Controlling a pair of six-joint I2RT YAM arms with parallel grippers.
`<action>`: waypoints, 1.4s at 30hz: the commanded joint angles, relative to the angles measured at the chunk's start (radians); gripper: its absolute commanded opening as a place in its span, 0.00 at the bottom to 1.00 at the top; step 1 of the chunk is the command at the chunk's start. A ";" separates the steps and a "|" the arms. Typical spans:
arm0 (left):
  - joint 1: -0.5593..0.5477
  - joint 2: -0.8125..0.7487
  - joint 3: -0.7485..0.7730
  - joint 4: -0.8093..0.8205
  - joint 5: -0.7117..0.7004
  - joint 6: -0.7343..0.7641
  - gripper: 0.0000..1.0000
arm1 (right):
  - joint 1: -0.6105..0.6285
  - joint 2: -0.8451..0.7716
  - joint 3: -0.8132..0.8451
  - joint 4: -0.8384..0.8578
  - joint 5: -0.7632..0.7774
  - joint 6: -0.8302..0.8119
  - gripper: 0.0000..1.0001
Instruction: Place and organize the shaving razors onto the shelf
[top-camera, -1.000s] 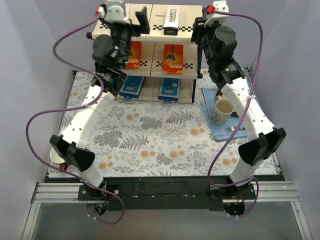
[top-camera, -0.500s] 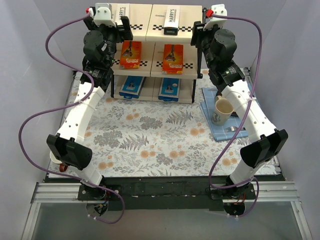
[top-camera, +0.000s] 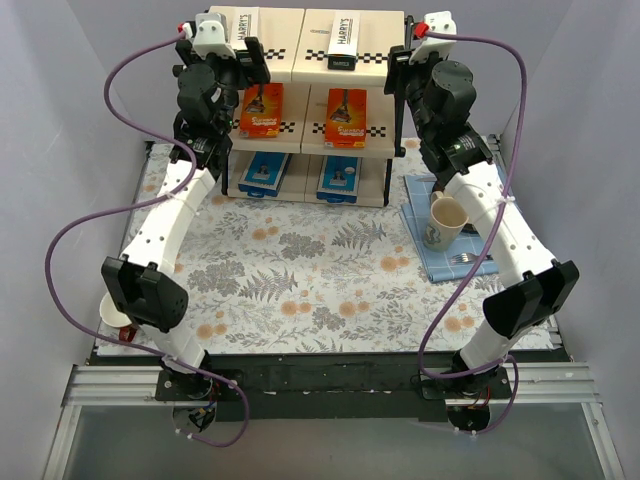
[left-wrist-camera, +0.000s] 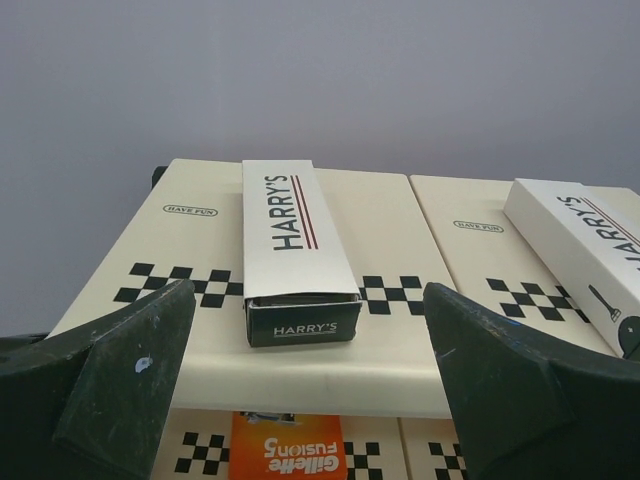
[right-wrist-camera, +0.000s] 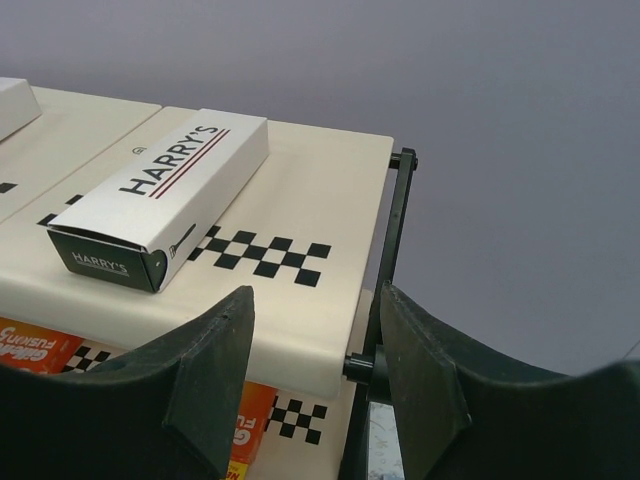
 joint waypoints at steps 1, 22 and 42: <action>0.008 0.047 0.018 0.028 0.023 -0.022 0.98 | -0.009 -0.053 -0.021 0.046 -0.001 -0.028 0.62; 0.037 0.116 0.056 0.073 -0.026 -0.042 0.98 | -0.041 -0.026 -0.029 0.035 -0.022 -0.008 0.63; 0.057 0.145 0.084 0.064 0.121 0.020 0.64 | -0.049 -0.052 -0.079 0.030 -0.027 -0.006 0.63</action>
